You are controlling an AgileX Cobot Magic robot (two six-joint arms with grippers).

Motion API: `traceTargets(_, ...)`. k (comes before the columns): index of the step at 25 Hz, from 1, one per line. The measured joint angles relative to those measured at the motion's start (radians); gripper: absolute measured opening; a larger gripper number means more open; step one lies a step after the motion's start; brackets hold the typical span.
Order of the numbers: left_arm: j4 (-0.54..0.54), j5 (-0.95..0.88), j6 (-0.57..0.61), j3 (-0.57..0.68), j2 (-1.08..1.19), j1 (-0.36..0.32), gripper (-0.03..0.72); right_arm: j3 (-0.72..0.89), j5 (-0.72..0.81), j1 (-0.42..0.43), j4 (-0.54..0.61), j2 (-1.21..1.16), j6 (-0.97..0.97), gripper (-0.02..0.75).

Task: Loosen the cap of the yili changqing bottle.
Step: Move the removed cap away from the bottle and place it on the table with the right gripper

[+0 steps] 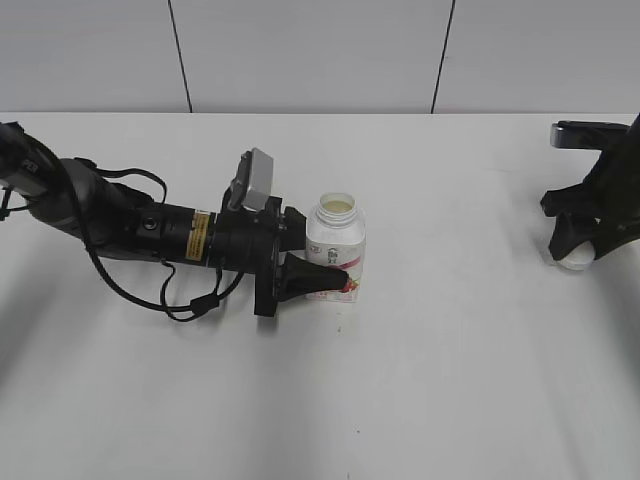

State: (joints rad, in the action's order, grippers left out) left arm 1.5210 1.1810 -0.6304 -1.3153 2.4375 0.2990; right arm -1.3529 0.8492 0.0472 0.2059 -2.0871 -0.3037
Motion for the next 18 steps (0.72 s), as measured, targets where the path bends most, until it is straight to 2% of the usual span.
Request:
traceTargets(6,0.000,0.000,0.000,0.000,0.000,0.000,0.403,0.000,-0.001,0.000,0.000,0.000,0.007,0.390)
traceTargets(13,0.002,0.000,-0.004,0.000,0.000,0.000,0.403,0.000,-0.002,0.000,0.000,0.000,0.028,0.531)
traceTargets(18,0.002,0.000,-0.004,0.000,0.000,0.000,0.403,0.000,-0.002,0.000,0.000,0.000,0.032,0.547)
